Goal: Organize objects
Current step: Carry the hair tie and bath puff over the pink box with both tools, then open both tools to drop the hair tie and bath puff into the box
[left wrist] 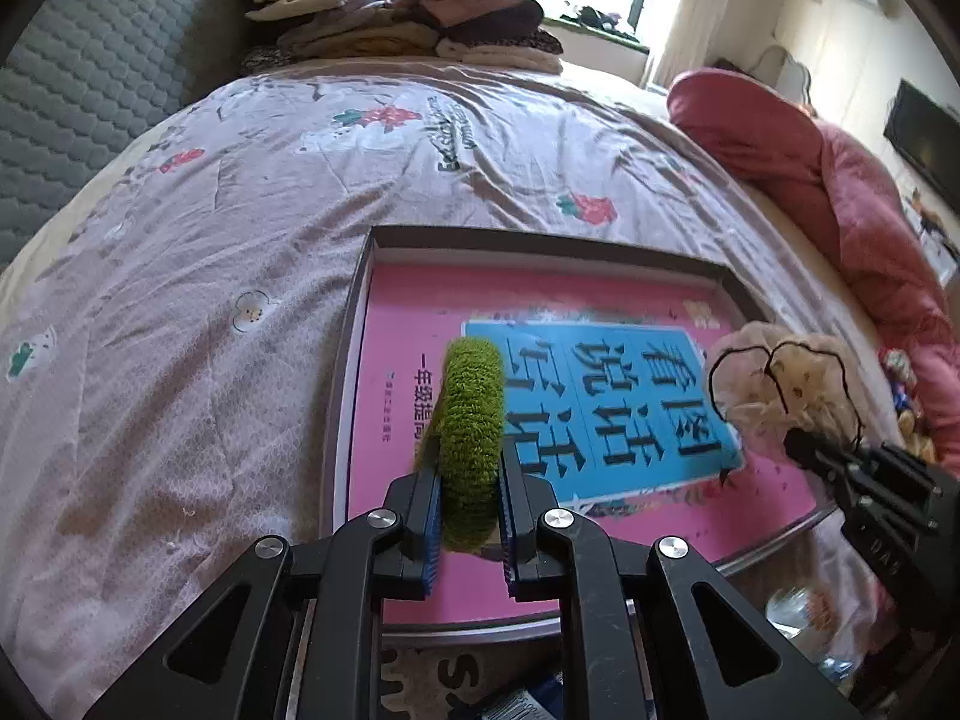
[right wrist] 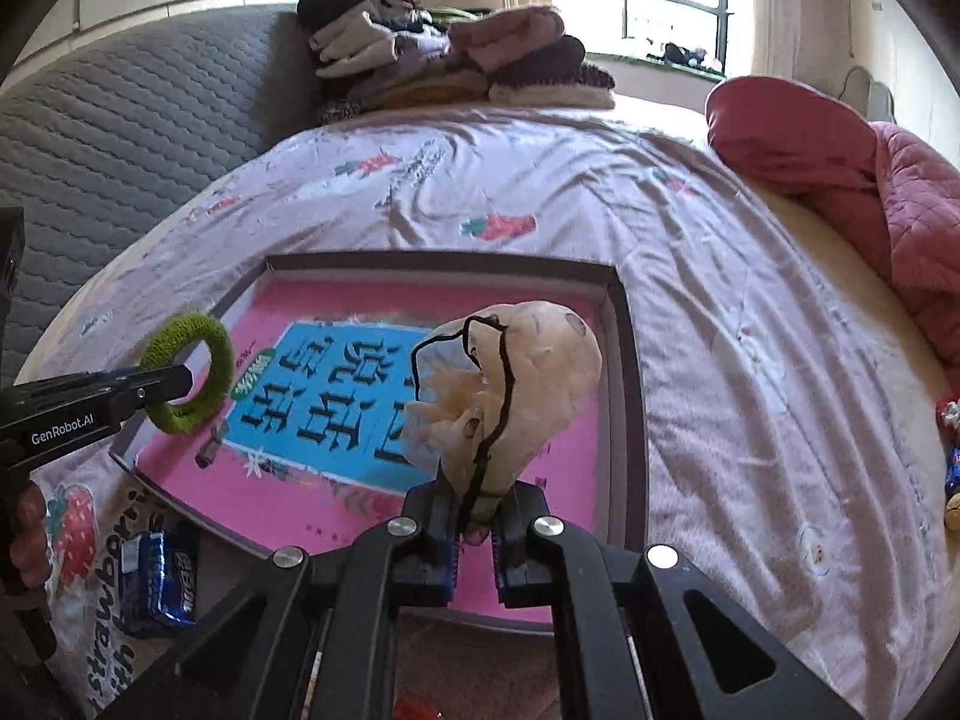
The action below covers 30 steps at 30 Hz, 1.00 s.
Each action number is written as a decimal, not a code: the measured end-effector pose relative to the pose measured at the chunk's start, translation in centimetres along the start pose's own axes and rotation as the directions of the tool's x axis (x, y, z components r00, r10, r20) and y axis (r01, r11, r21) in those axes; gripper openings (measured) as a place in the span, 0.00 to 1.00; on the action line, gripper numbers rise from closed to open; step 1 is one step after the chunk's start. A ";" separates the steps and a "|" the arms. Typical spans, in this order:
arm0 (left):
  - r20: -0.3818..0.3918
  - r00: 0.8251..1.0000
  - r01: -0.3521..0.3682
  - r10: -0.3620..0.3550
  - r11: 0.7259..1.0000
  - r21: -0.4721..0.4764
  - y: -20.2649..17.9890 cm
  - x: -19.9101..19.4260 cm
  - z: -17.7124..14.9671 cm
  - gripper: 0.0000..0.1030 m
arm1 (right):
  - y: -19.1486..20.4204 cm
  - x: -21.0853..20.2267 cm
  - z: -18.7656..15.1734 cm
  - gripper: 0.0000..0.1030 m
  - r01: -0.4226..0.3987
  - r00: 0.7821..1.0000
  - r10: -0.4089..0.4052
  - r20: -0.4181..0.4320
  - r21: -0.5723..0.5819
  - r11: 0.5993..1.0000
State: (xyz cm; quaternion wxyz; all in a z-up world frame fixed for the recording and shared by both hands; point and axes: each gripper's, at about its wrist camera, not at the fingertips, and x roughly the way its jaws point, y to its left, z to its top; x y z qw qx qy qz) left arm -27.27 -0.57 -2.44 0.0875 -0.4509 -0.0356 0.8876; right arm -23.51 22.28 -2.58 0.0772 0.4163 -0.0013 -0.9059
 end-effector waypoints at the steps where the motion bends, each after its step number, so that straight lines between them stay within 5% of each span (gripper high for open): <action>1: -0.001 1.000 0.002 -0.002 1.000 0.001 0.0 0.0 -0.1 0.15 | -0.1 0.1 -0.1 0.09 -0.010 1.000 0.010 -0.009 0.008 1.000; 16: -0.024 0.998 0.056 -0.056 0.998 -0.015 0.1 -0.3 -0.5 0.22 | -0.6 0.0 -0.4 0.13 -0.012 0.999 0.014 -0.038 0.041 0.999; 20: -0.007 0.998 0.059 -0.059 0.998 -0.010 0.0 -0.6 -0.5 0.26 | -0.8 -0.1 -0.3 0.25 0.001 0.999 0.000 -0.032 0.043 0.999; 23: 0.007 0.998 0.066 -0.066 0.998 -0.006 -0.1 -0.9 -0.4 0.42 | -0.9 -0.4 -0.3 0.39 0.044 0.999 -0.044 -0.020 0.024 0.999; 30: 0.052 0.996 0.066 -0.066 0.998 0.001 0.0 -2.3 -0.3 0.50 | -1.0 -1.1 -0.1 0.47 0.070 0.997 -0.071 0.022 0.024 0.997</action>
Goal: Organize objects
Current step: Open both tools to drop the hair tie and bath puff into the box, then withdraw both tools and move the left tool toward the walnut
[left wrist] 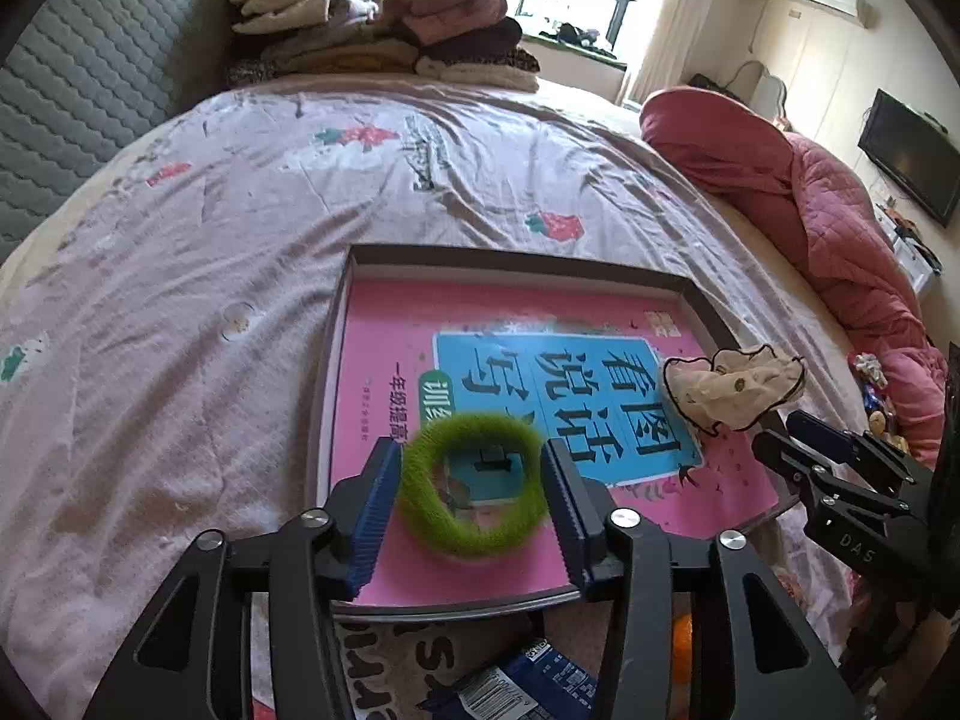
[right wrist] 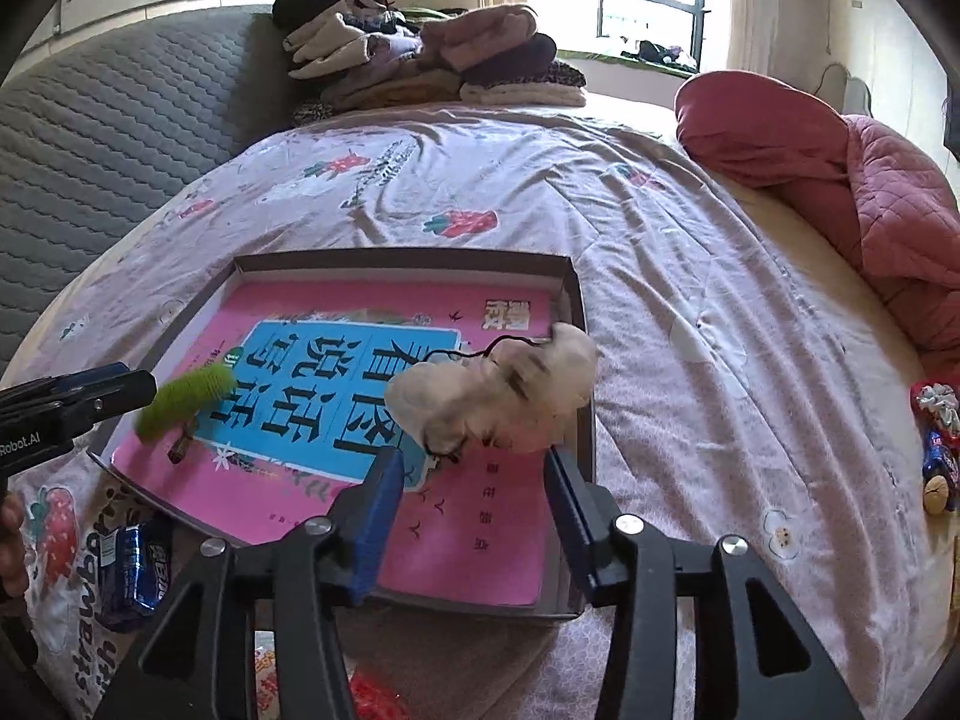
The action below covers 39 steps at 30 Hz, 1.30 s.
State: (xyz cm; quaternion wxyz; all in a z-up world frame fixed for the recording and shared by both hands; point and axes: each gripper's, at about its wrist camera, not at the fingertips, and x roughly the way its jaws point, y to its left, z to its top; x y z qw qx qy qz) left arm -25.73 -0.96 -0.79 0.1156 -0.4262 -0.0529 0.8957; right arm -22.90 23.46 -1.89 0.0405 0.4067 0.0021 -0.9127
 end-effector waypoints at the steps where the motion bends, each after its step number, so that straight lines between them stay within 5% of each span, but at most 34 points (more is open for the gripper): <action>1: 0.004 1.000 -0.001 0.001 1.000 0.001 0.0 -0.2 0.0 0.53 | 0.1 -0.2 0.1 0.47 0.014 1.000 -0.014 0.012 -0.012 1.000; 23: 0.118 0.993 0.003 -0.003 1.000 0.002 -0.2 -6.2 -1.4 0.60 | 2.0 -7.4 -0.7 0.48 -0.018 0.983 0.028 0.180 -0.058 0.998; 39: 0.178 0.984 0.006 -0.009 1.000 0.015 -1.8 -11.1 -6.0 0.69 | 3.3 -11.2 -3.4 0.61 -0.087 0.969 0.093 0.228 -0.036 0.996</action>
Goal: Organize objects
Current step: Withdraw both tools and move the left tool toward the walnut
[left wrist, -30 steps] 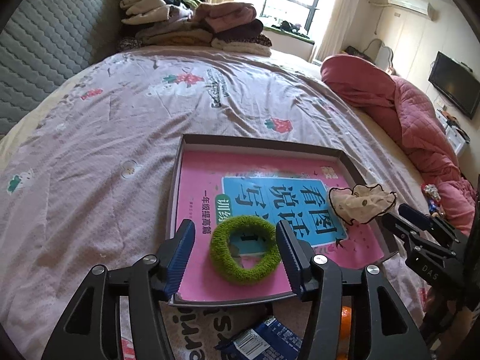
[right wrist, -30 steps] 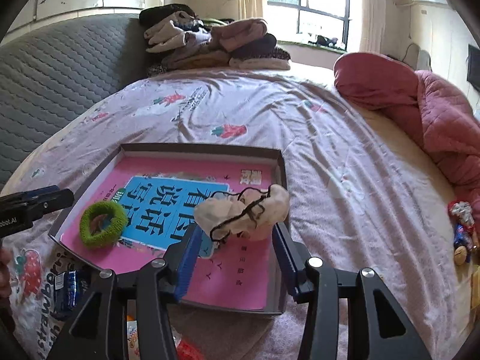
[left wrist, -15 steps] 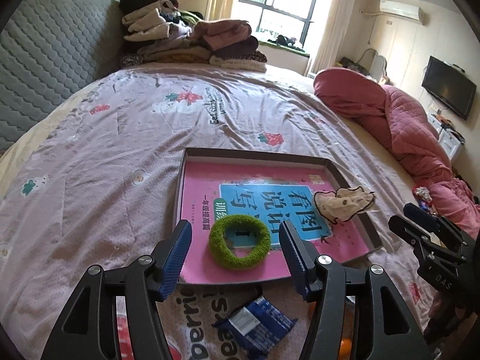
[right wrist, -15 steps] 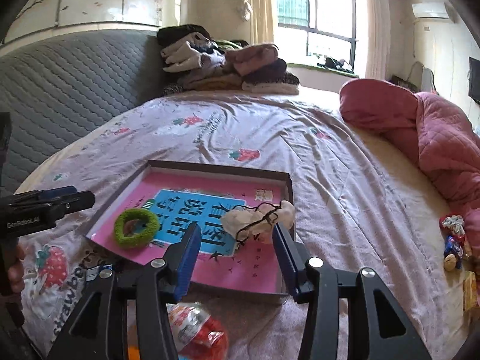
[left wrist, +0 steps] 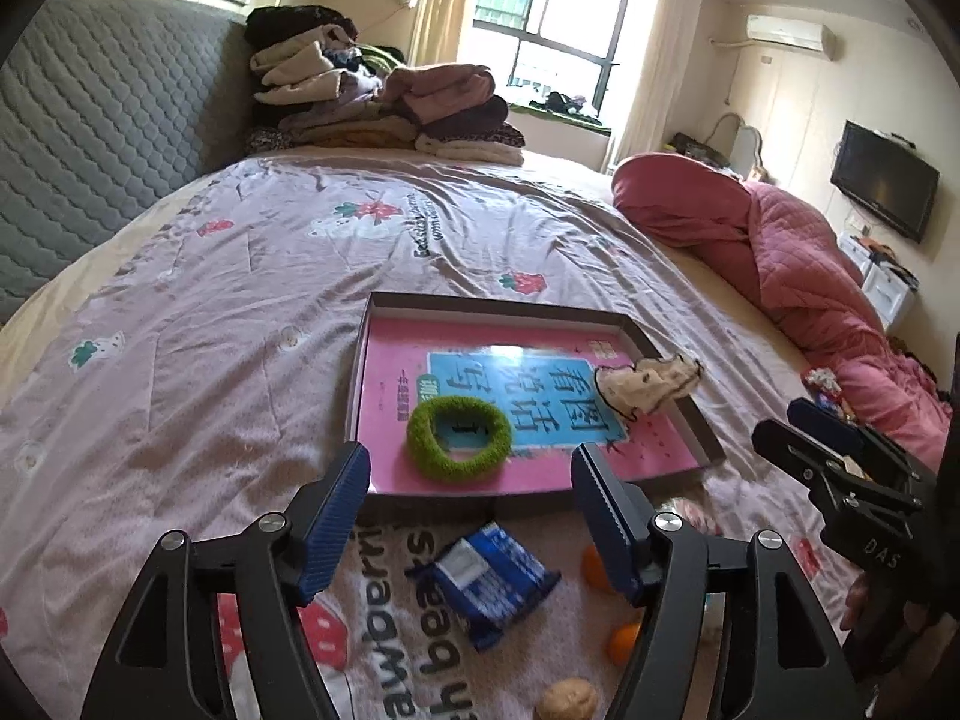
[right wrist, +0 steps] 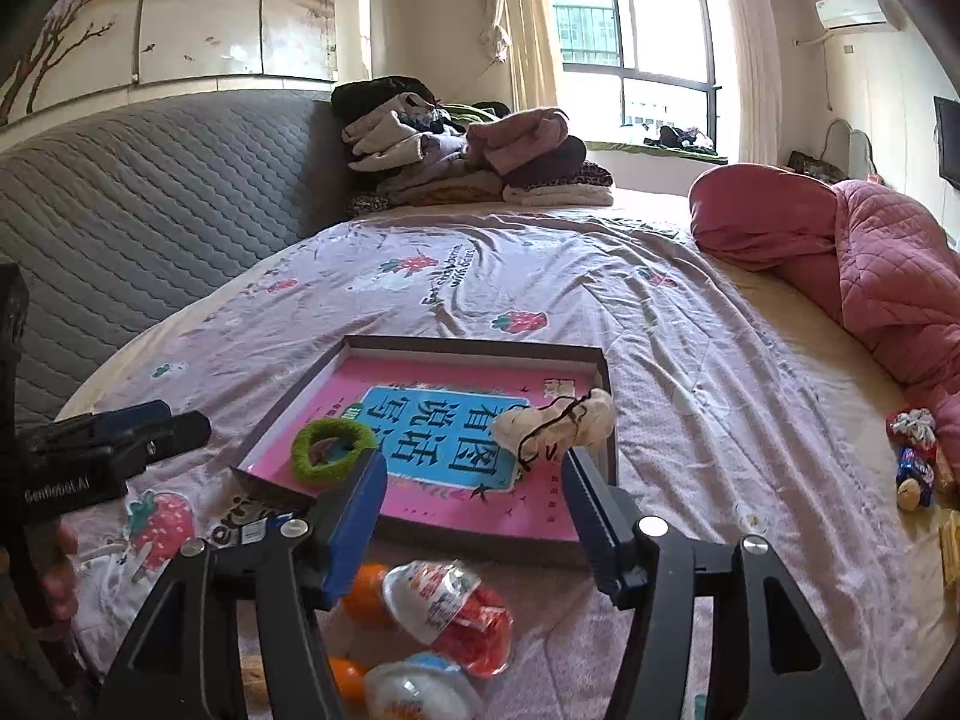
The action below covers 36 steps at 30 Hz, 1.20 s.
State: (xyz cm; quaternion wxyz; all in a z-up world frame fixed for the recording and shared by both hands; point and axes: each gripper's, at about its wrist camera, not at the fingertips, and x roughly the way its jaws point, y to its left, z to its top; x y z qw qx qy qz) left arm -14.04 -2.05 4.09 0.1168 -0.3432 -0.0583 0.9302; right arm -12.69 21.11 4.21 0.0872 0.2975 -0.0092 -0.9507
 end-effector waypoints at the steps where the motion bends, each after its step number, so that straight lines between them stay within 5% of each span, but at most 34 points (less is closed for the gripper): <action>1: 0.001 1.000 -0.001 0.001 1.000 0.007 -0.2 -0.3 -0.3 0.69 | 0.1 -0.2 -0.2 0.62 0.001 1.000 -0.001 0.003 -0.002 1.000; 13: 0.003 1.000 -0.030 0.029 0.994 0.108 -3.3 -1.8 -3.8 0.70 | 1.1 -2.0 -2.2 0.63 0.014 1.000 -0.013 0.015 -0.028 1.000; 36: -0.046 0.998 -0.031 0.037 0.993 0.118 -3.2 -2.5 -7.3 0.71 | 1.7 -2.7 -4.7 0.63 0.000 1.000 -0.001 -0.028 -0.029 1.000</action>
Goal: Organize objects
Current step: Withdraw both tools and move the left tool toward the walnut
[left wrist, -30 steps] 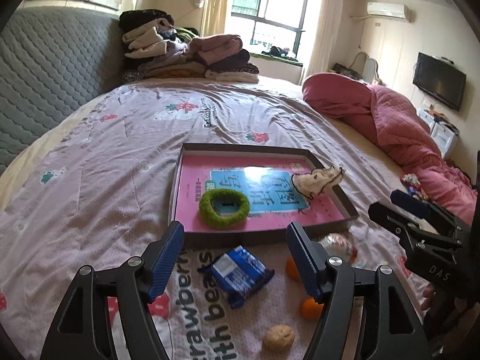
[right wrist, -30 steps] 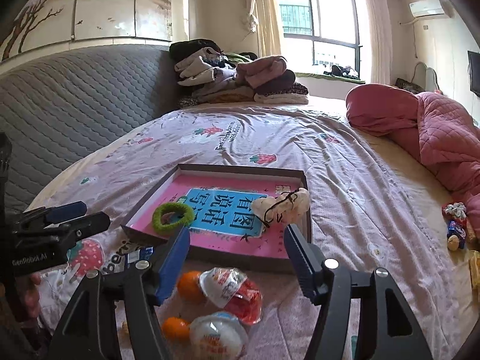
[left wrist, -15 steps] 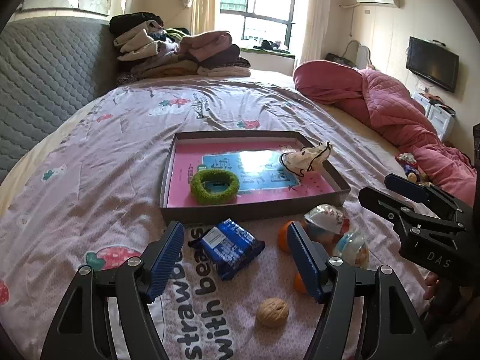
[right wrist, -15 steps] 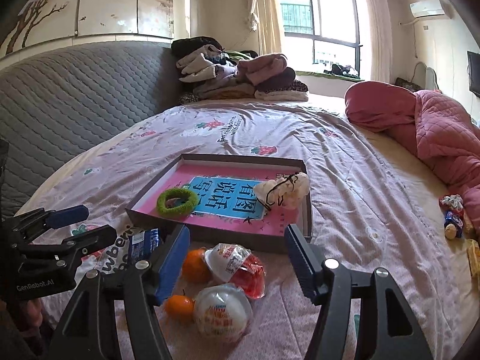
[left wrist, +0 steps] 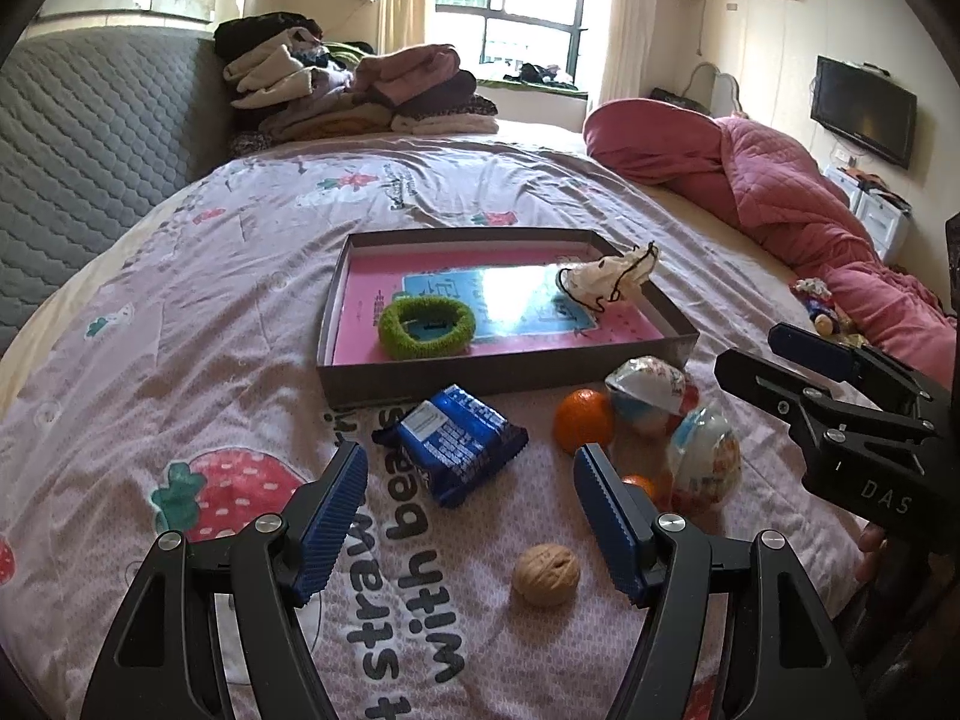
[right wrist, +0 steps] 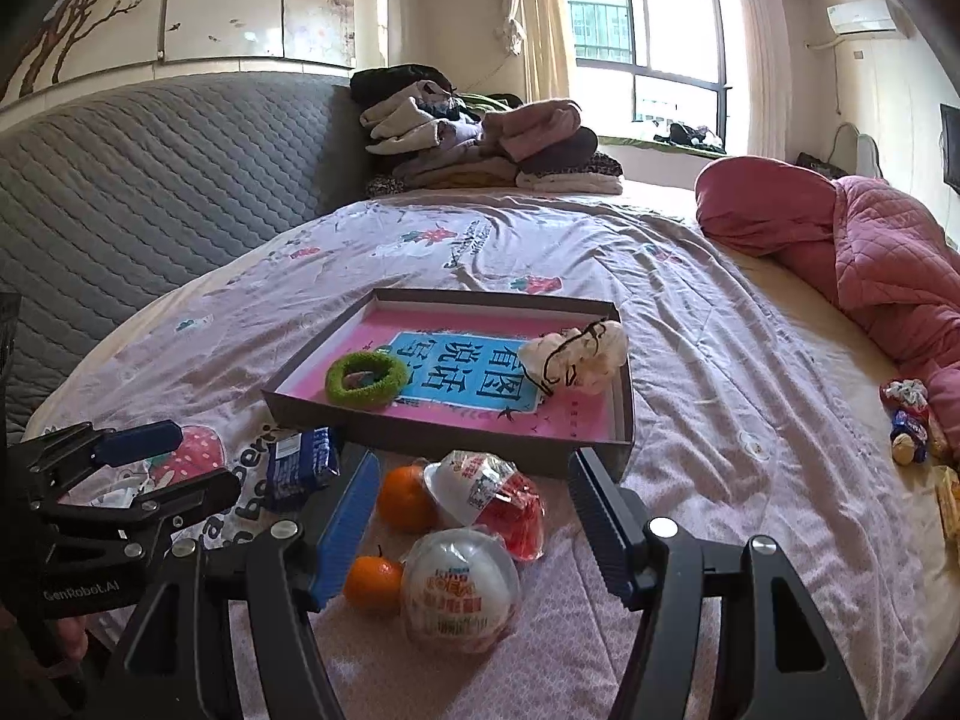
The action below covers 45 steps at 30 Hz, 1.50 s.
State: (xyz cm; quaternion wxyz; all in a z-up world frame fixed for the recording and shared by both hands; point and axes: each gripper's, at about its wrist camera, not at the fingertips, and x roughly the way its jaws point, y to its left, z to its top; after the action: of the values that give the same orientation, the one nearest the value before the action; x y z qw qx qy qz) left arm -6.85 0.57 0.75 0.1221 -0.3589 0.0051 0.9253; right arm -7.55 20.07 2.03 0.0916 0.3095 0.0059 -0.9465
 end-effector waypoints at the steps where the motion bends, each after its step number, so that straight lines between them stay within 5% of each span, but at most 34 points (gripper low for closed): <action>1: -0.001 1.000 -0.003 0.003 1.000 -0.001 0.0 0.0 -0.1 0.71 | 0.0 0.0 -0.1 0.63 0.004 1.000 -0.004 -0.002 0.000 1.000; 45: -0.157 0.987 0.031 -0.015 0.995 0.099 -2.7 2.3 -4.7 0.71 | 0.2 0.8 -4.4 0.63 -0.008 0.990 0.012 -0.142 0.032 0.999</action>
State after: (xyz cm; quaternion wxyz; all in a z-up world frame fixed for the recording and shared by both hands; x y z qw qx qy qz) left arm -4.72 3.24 -4.07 0.1502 -0.4236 0.0575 0.8915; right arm -5.55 20.04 -2.00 0.0908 0.3778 -0.0039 -0.9214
